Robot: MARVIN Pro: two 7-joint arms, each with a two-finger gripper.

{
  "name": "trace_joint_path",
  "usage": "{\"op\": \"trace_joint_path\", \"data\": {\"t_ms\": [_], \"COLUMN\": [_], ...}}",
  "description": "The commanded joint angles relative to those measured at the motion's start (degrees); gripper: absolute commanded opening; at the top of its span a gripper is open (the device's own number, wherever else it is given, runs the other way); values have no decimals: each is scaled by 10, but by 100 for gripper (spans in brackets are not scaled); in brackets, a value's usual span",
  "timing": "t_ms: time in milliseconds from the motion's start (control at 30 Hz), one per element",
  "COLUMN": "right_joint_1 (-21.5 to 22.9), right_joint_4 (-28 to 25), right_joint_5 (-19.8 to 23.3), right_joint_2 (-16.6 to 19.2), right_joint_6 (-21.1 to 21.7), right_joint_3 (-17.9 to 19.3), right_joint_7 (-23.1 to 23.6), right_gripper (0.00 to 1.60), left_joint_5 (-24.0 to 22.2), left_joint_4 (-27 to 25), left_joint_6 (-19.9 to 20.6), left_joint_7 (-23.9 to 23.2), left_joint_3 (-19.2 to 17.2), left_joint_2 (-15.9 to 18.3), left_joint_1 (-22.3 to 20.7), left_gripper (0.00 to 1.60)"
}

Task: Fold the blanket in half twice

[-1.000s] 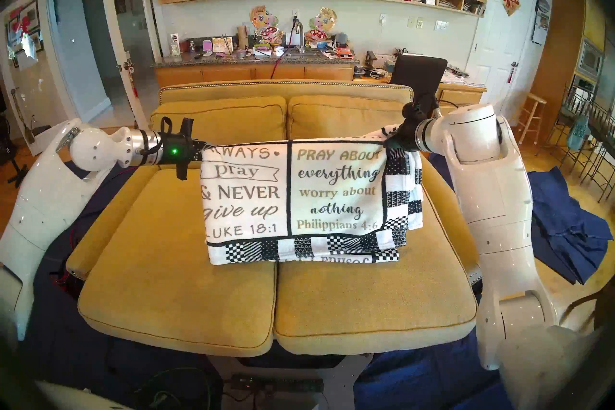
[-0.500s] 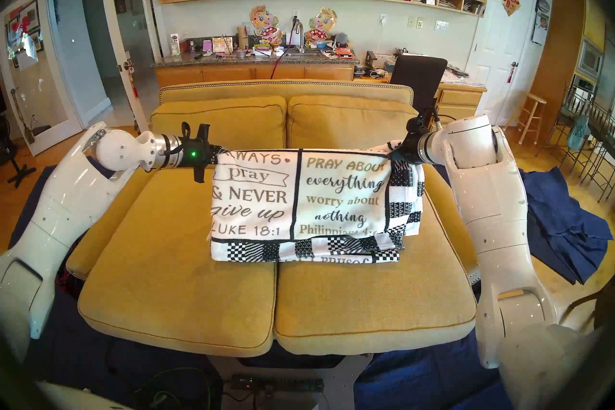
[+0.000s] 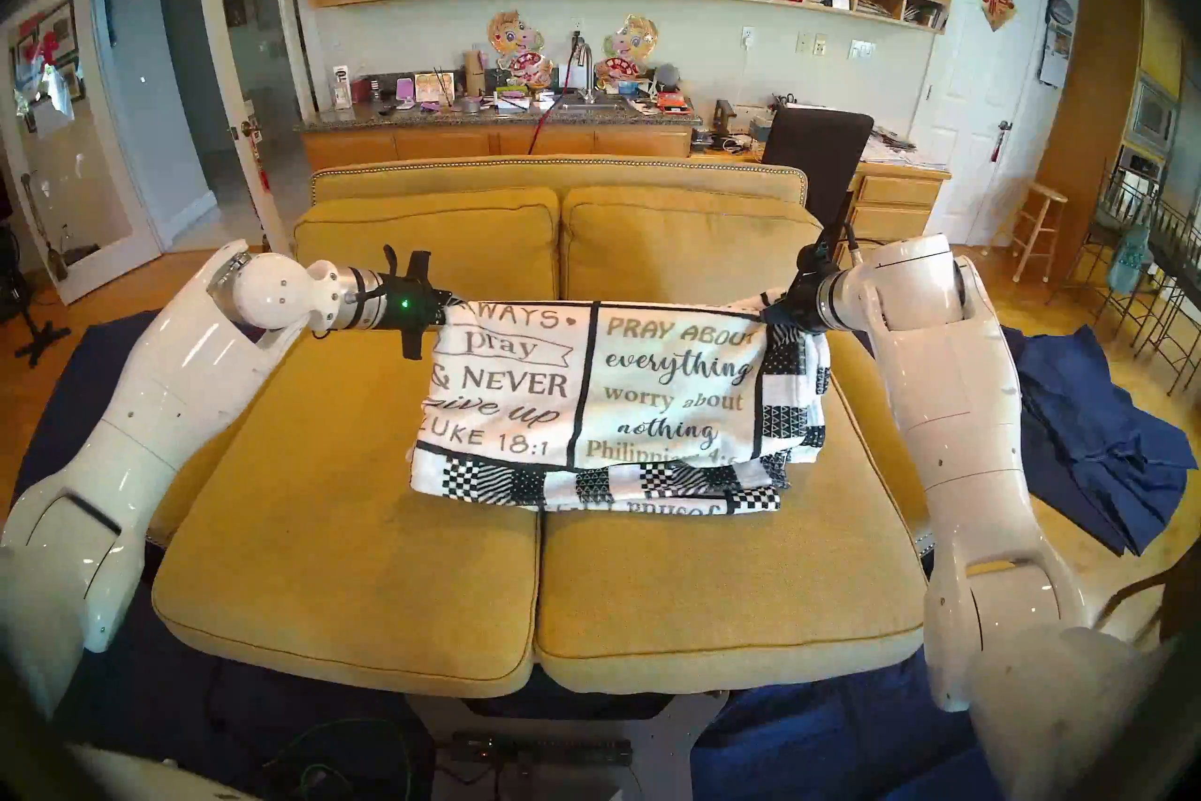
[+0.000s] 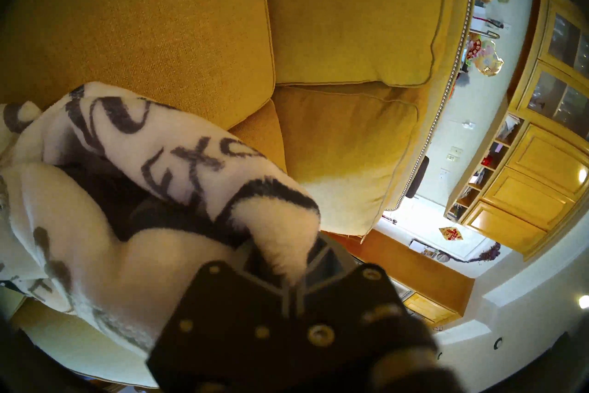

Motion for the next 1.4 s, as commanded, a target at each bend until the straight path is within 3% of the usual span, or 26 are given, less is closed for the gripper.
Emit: {"op": "trace_joint_path", "data": {"t_ms": [0, 533, 633, 700, 733, 767, 867, 900, 933, 1000, 1367], "right_joint_1": [44, 76, 84, 87, 90, 92, 99, 101, 103, 108, 131], "right_joint_4": [6, 66, 79, 83, 86, 87, 94, 96, 97, 100, 100], "right_joint_5": [-9, -15, -17, -18, -19, -19, -22, -24, -25, -29, -44], "right_joint_2": [4, -23, -28, -29, -31, -32, -35, -35, -35, -36, -44], "right_joint_6": [-6, -8, -9, -10, -10, -10, -11, -11, -11, -12, -13], "right_joint_3": [11, -3, -5, -5, -6, -6, -6, -6, -6, -6, -8], "right_joint_7": [-19, -37, -42, -45, -46, -48, -54, -57, -59, -66, -93], "right_gripper": [0, 0, 33, 40, 60, 68, 153, 160, 160, 160, 160], "left_joint_5": [14, 55, 66, 71, 73, 76, 85, 87, 90, 98, 132], "left_joint_4": [27, 122, 144, 153, 158, 162, 179, 183, 188, 199, 239], "left_joint_6": [-13, -36, -40, -42, -43, -44, -47, -48, -50, -53, -65], "left_joint_7": [-1, 8, 9, 9, 9, 9, 10, 9, 10, 10, 7], "left_joint_3": [-3, 22, 28, 30, 31, 32, 35, 35, 36, 37, 37], "left_joint_2": [-22, -77, -90, -94, -97, -99, -107, -109, -111, -116, -135], "left_joint_1": [-60, -113, -125, -130, -134, -134, -146, -147, -152, -159, -192], "left_gripper": [0, 0, 0, 0, 19, 31, 75, 79, 129, 160, 160]}}
